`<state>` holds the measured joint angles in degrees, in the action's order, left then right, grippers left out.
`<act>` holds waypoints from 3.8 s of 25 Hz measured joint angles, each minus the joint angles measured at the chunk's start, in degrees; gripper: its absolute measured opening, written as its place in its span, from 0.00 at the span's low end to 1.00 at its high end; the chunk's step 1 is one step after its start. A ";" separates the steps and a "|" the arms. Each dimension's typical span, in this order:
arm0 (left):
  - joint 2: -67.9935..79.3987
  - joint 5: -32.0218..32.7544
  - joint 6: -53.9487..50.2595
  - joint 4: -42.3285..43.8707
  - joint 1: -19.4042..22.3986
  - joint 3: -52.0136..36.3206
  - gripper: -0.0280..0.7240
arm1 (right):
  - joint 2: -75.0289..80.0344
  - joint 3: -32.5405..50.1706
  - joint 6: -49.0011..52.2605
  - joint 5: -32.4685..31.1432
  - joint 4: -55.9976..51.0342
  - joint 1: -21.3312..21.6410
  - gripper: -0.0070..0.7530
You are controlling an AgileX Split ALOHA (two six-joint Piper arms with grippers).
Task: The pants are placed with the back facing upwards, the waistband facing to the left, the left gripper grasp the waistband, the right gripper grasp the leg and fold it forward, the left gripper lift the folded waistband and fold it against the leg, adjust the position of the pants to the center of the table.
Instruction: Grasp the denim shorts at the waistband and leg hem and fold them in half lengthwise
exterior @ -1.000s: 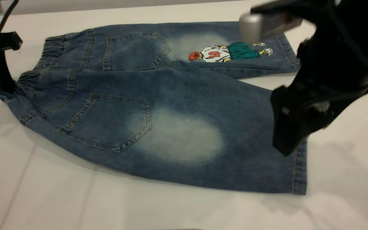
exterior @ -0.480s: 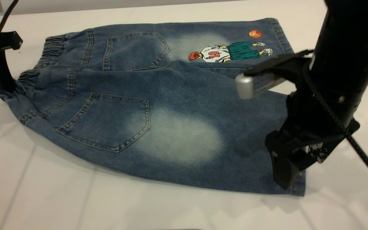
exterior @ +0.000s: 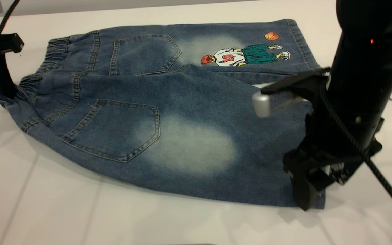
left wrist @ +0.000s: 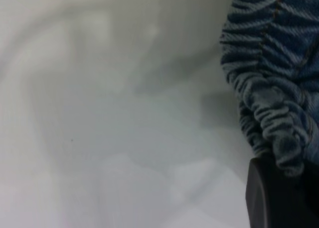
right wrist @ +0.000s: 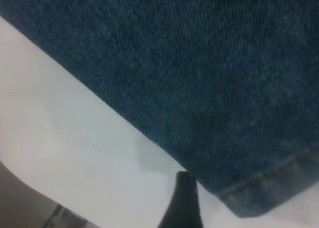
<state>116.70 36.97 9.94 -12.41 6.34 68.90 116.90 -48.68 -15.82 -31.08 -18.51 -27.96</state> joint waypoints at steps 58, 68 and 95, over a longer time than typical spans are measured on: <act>0.23 -11.03 -2.96 -42.74 0.00 8.73 0.13 | -12.24 -16.48 1.65 6.44 -0.55 15.75 0.04; 3.09 -19.46 -3.01 -58.12 0.00 8.73 0.13 | -0.98 -27.82 1.30 8.72 -0.55 15.75 0.04; 8.49 -28.48 5.58 -68.17 0.00 8.73 0.31 | 4.17 -30.01 2.18 17.84 -1.66 20.13 0.41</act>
<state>125.19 8.50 15.51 -80.58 6.34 77.62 121.07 -78.69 -13.65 -13.24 -20.17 -7.83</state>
